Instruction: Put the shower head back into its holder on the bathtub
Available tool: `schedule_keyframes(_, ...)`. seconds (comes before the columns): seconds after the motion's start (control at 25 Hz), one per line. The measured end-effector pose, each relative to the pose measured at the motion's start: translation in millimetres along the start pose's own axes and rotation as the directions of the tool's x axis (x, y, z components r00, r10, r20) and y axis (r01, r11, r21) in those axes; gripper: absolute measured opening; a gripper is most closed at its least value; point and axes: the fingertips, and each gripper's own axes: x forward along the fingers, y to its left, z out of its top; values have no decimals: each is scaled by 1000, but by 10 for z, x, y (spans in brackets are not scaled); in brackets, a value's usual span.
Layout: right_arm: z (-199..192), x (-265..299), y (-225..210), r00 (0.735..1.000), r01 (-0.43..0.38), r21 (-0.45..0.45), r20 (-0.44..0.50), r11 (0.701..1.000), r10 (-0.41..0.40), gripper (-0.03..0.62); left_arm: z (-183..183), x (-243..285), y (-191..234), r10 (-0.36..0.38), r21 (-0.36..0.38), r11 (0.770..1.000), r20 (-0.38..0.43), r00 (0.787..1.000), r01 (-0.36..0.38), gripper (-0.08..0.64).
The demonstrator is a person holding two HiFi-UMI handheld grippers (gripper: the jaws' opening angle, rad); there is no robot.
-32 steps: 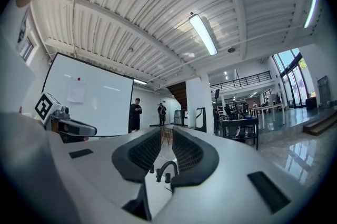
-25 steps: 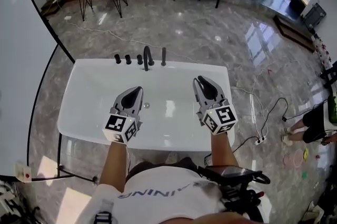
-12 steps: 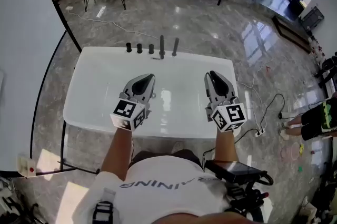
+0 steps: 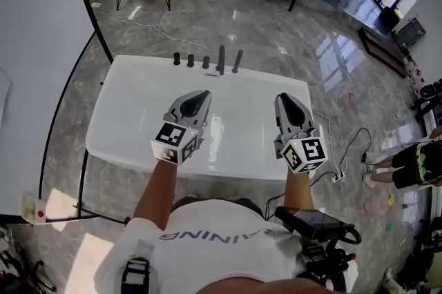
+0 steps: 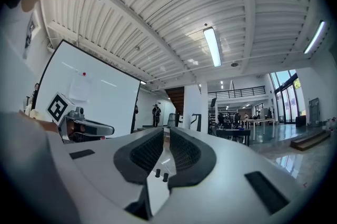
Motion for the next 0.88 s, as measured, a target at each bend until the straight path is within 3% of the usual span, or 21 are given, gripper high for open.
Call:
schedule_keyframes(0.32,74,-152,-285,1000,-25,-8,13,1000,26,36,141,201,-312,10,35,999,4,1000,-10,14)
schedule_keyframes(0.88,-57,-425,-841,1000,6,27,14,1000,-7,35,69,632,-735,-7,59,998,-17,1000,8,14)
